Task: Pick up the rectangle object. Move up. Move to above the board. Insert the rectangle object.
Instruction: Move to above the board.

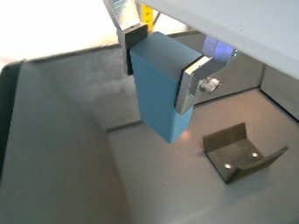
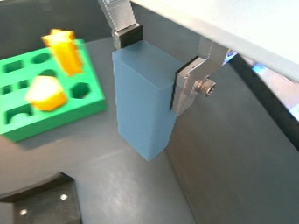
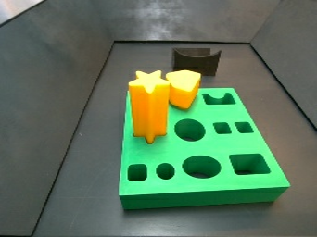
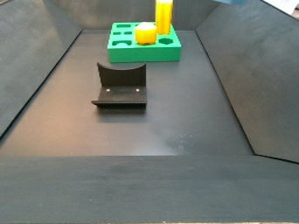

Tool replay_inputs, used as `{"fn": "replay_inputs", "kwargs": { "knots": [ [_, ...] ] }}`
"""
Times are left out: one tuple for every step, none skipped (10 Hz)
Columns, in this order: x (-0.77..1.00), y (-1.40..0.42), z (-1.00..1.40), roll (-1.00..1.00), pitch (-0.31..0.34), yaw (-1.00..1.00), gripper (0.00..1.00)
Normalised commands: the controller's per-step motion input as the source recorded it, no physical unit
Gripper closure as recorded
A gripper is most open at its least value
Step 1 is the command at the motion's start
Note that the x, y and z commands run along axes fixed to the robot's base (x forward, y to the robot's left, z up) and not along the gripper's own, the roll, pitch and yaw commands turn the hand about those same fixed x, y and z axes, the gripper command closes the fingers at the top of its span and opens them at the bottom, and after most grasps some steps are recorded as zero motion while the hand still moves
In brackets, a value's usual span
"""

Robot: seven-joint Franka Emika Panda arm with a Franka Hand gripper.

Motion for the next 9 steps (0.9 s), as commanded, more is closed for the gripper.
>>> {"fn": "replay_inputs", "kwargs": {
  "knots": [
    [0.49, -1.0, 0.05, -0.06, 0.094, 1.0, 1.0],
    [0.49, -1.0, 0.05, -0.07, 0.096, 1.0, 1.0],
    [0.5, -1.0, 0.05, -0.07, 0.101, 1.0, 1.0],
    [0.51, -1.0, 0.05, -0.07, 0.104, 1.0, 1.0],
    [0.52, -1.0, 0.06, -0.07, 0.112, 1.0, 1.0],
    [0.52, -1.0, 0.06, -0.07, 0.115, 1.0, 1.0],
    [0.54, -1.0, 0.07, -0.06, 0.127, 1.0, 1.0],
    [0.55, -1.0, 0.07, -0.06, 0.137, 1.0, 1.0],
    [0.57, -1.0, 0.07, -0.05, 0.151, 1.0, 1.0]
  ]
}}
